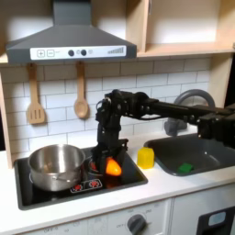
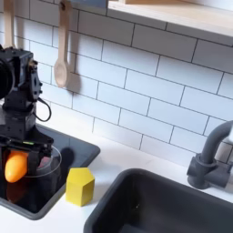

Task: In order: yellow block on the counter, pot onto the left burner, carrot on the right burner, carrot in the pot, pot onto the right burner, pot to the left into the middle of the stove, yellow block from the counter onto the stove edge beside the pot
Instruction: 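Put the carrot in the pot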

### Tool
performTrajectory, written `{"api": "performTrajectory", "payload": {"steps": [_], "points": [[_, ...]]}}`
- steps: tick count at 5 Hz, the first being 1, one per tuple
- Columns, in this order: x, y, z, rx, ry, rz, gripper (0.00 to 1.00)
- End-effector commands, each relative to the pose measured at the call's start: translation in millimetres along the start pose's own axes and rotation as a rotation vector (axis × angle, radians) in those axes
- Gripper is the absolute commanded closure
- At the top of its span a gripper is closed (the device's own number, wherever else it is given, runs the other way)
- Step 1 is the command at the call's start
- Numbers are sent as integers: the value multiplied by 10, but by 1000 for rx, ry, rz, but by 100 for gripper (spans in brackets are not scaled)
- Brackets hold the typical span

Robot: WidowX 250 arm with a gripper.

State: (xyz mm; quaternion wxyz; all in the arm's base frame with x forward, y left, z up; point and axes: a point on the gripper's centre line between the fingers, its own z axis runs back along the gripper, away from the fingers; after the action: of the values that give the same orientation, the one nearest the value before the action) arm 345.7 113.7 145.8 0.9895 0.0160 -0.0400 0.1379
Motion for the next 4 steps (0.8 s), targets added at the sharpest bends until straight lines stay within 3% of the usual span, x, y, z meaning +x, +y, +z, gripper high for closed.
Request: {"api": "performTrajectory", "payload": {"steps": [1,2,4], "points": [[6,-123,51,-33,-7,-40,100],[21,-129,117,-60,-8,-37,100],[178,-166,454,-115,-71,-11,100]]}}
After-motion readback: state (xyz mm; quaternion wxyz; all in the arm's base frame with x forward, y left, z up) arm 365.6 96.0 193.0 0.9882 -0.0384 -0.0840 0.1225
